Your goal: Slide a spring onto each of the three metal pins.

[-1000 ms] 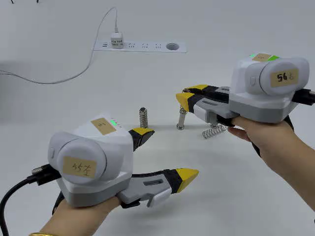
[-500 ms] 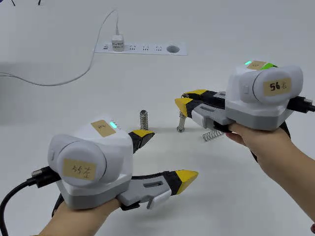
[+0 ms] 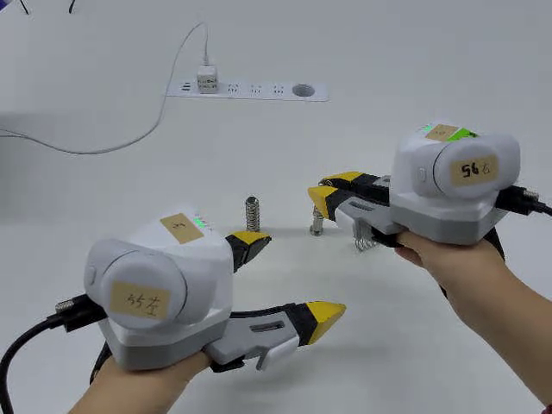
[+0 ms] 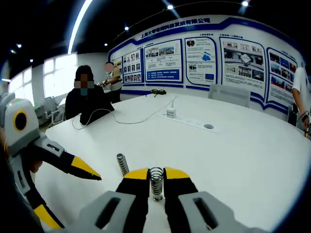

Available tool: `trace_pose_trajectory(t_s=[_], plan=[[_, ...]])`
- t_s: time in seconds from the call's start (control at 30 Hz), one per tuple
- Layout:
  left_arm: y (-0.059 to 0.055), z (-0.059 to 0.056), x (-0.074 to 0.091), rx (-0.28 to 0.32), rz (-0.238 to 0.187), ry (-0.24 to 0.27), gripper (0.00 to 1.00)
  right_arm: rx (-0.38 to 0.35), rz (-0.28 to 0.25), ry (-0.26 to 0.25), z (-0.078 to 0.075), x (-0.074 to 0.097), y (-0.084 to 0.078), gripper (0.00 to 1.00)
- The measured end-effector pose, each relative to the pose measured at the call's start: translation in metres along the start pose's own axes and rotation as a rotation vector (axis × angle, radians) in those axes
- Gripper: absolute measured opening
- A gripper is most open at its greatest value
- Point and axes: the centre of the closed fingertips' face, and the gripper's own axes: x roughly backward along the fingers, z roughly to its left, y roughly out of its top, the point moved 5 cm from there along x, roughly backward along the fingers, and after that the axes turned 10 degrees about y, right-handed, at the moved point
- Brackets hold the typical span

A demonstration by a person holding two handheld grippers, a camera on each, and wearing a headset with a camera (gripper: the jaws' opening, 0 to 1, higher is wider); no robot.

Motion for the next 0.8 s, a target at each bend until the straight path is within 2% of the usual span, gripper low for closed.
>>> trace_pose_trajectory(t_s=[0.8], plan=[[0.001, 0.003, 0.001, 0.002, -0.004, 0.012, 0.64, -0.043, 0.037, 0.007, -0.001, -0.007, -0.017, 0.12]])
